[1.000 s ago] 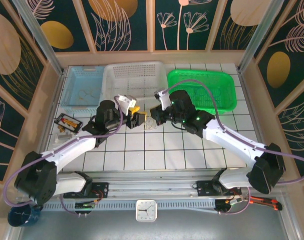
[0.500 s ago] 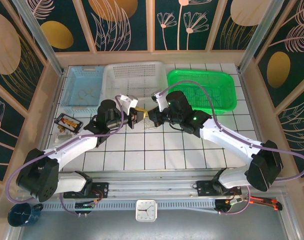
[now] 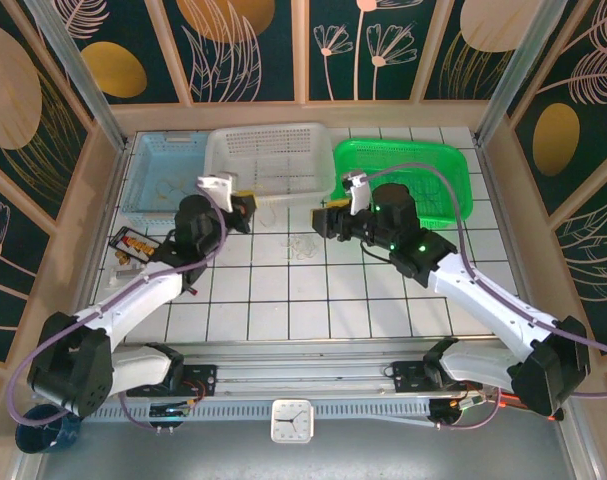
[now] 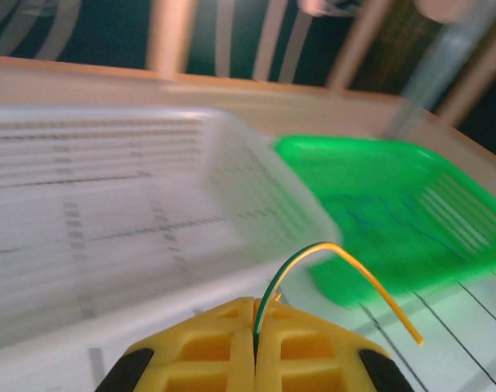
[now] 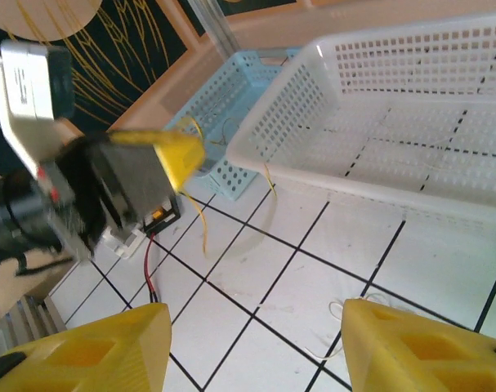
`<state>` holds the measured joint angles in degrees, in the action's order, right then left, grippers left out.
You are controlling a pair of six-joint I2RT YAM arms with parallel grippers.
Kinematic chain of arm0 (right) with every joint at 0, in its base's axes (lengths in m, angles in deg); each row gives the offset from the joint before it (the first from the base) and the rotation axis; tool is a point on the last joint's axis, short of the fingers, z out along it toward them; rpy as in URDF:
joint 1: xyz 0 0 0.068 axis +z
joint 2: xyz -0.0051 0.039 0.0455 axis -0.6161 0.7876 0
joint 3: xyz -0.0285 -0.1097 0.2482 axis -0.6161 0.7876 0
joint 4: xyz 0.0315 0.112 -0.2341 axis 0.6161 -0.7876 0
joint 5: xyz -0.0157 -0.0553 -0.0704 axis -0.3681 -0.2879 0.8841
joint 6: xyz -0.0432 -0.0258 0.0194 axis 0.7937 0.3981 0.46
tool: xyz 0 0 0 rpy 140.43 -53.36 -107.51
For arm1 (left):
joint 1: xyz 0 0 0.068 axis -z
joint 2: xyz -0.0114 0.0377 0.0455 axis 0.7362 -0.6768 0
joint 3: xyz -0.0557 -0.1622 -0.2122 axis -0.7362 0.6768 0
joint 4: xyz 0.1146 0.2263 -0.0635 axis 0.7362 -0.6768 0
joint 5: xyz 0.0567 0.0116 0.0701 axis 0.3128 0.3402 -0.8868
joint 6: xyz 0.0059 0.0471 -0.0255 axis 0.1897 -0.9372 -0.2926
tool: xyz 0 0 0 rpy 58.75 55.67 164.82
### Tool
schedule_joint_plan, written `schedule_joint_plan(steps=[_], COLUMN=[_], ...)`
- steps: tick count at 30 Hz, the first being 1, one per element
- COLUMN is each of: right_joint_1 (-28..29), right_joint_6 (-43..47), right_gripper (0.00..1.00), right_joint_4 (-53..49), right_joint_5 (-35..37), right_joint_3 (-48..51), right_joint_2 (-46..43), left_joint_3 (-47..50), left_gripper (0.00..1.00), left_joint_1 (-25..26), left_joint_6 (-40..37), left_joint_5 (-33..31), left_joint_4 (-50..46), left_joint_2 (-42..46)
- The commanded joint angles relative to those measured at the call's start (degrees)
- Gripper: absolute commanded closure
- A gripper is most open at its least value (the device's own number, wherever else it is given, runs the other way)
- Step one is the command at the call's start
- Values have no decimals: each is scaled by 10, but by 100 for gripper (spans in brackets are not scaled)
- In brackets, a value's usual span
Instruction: Untangle the cables
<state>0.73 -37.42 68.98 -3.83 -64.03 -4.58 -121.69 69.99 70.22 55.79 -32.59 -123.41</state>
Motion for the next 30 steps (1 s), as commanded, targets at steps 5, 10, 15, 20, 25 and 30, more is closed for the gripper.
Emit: schedule_joint_plan(steps=[5, 10, 15, 20, 25, 30], right_joint_1=[-3, -3, -3, -4, -4, -5], right_joint_6=[-67, -88, -96, -95, -94, -94], right_gripper=[42, 42, 43, 42, 42, 42], right_joint_4=[67, 84, 74, 60, 50, 48], right_joint_5=[32, 43, 69, 87, 93, 90], right_joint_3=[76, 106, 123, 137, 140, 139], right_joint_2=[-1, 2, 1, -6, -11, -10], left_joint_3=[-108, -182, -224, -259, -269, -277], left_gripper=[100, 100, 100, 95, 68, 29], left_joint_1=[-128, -202, -264, -288, -294, -295], left_joint_6=[43, 67, 116, 117, 106, 98], left_joint_5=[-123, -126, -112, -88, -84, -69], left_joint_4=[-47, -63, -62, -75, -87, -93], left_joint_2=[-57, -147, -238, -305, -323, -309])
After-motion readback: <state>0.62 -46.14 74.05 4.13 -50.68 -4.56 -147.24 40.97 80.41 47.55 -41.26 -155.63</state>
